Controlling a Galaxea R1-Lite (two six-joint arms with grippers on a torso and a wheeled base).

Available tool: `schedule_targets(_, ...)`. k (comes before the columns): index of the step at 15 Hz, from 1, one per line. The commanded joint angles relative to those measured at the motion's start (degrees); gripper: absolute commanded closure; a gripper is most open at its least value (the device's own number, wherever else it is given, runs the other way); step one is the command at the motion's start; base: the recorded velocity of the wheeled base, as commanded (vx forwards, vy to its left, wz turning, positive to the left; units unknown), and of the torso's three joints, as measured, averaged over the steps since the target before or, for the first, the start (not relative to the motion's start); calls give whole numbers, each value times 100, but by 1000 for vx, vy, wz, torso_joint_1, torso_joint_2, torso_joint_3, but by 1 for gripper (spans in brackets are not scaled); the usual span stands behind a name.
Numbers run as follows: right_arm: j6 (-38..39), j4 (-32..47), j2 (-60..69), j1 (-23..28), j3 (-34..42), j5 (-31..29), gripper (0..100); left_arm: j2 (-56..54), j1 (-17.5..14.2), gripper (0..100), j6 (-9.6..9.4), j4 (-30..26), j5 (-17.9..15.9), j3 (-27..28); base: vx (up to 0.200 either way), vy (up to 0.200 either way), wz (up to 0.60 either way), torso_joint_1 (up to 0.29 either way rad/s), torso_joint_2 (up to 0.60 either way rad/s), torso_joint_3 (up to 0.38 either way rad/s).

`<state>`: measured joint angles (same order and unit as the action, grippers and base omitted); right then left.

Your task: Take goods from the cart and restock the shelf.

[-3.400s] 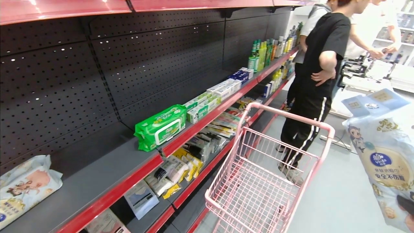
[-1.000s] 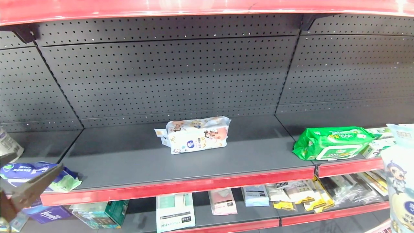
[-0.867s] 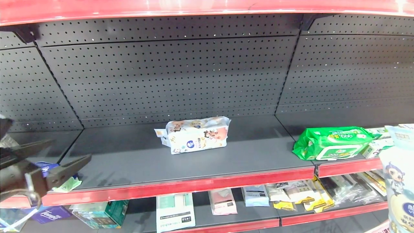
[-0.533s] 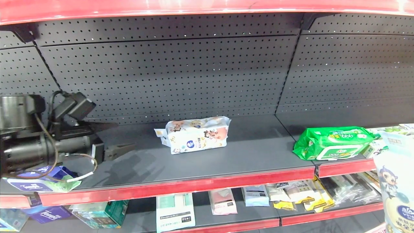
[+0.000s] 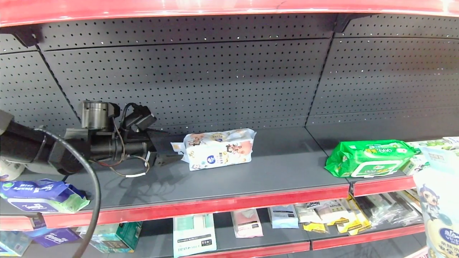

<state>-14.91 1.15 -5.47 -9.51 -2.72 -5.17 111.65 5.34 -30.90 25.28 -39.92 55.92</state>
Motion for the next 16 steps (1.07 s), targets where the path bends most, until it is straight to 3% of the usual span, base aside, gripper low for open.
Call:
schedule_targets(1, -3, 0, -15, -7, -1, -10, 100, 480, 46, 0, -39, -6, -59, 385, 0, 0, 0, 0, 0, 0)
schedule_targets(5, -3, 0, -15, 2, -9, -81, 100, 770, 160, 0, -109, -6, -191, 578, 0, 0, 0, 0, 0, 0)
schedule_targets(8, -3, 0, -15, 2, -1, -90, 100, 1122, 169, 0, -531, -15, -200, 859, 0, 0, 0, 0, 0, 0)
schedule_targets(13, -3, 0, -15, 2, -1, -90, 100, 1649, 310, 0, -548, -32, -437, 1756, 0, 0, 0, 0, 0, 0)
schedule_targets(16, -3, 0, -15, 2, -1, -90, 100, 1816, 424, 0, -548, -41, -446, 1844, 0, 0, 0, 0, 0, 0)
